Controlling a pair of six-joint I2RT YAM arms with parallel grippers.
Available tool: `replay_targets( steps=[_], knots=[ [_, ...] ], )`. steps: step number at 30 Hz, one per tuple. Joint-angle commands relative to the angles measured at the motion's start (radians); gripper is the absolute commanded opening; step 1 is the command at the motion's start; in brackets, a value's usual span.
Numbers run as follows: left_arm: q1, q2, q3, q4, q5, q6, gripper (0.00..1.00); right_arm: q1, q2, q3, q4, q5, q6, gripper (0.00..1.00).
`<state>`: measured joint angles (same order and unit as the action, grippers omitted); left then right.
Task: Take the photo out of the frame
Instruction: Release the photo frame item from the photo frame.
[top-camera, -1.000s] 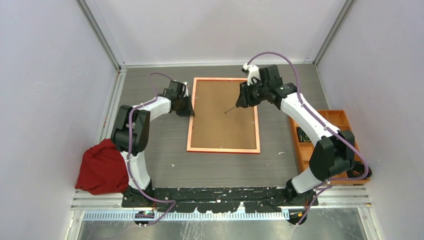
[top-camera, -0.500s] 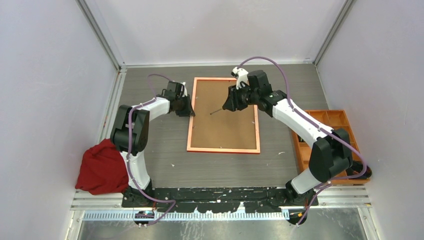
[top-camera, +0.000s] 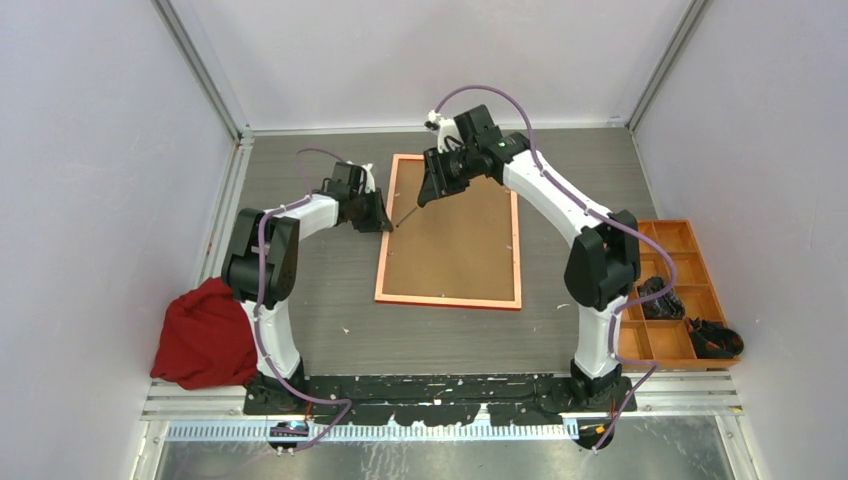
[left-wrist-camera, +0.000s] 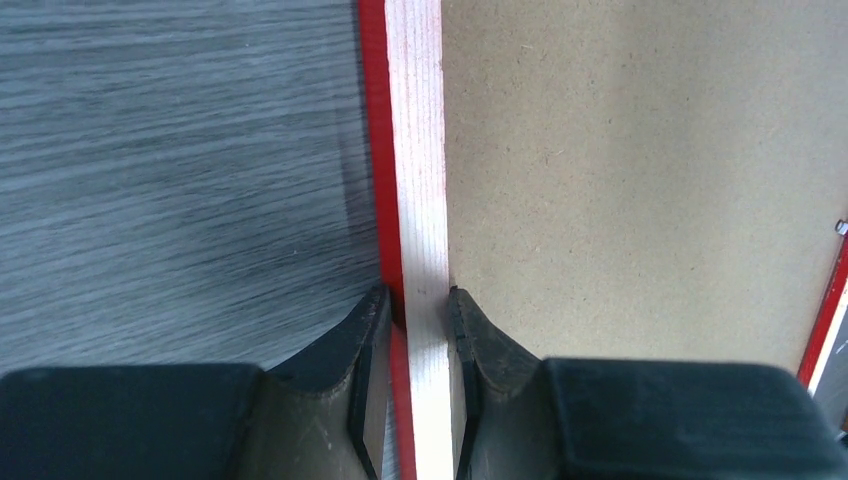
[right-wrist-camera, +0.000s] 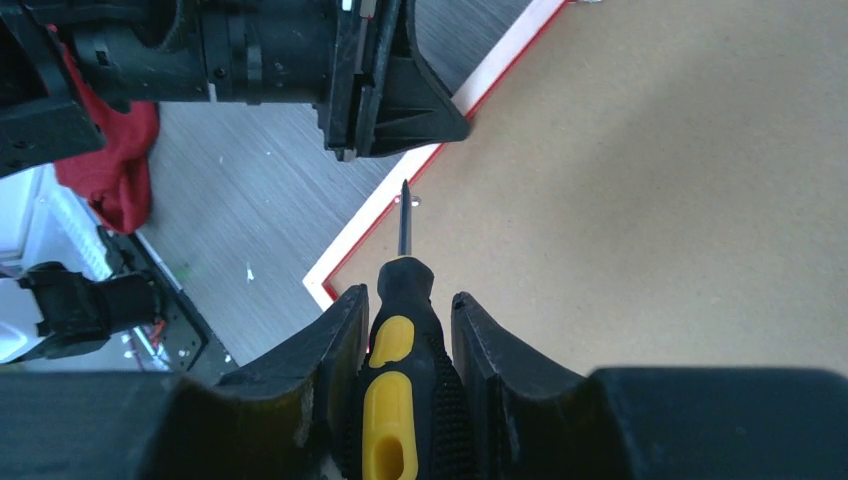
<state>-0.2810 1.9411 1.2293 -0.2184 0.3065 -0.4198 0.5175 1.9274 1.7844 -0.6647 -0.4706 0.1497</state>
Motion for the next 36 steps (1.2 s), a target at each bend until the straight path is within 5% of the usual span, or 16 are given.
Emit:
replay_targets(
  steps=[1,16,36],
  knots=[
    [-0.002,-0.015,-0.034,0.097,0.108,-0.022,0.01,0.0,0.071,0.175,-0.169,-0.103,0.016,0.01],
    [0.0,-0.018,-0.121,0.295,0.099,-0.055,0.0,-0.013,0.205,0.277,-0.276,-0.102,0.06,0.01],
    [0.004,-0.012,-0.128,0.303,0.115,-0.07,0.0,-0.02,0.29,0.315,-0.202,-0.073,0.097,0.01]
  ],
)
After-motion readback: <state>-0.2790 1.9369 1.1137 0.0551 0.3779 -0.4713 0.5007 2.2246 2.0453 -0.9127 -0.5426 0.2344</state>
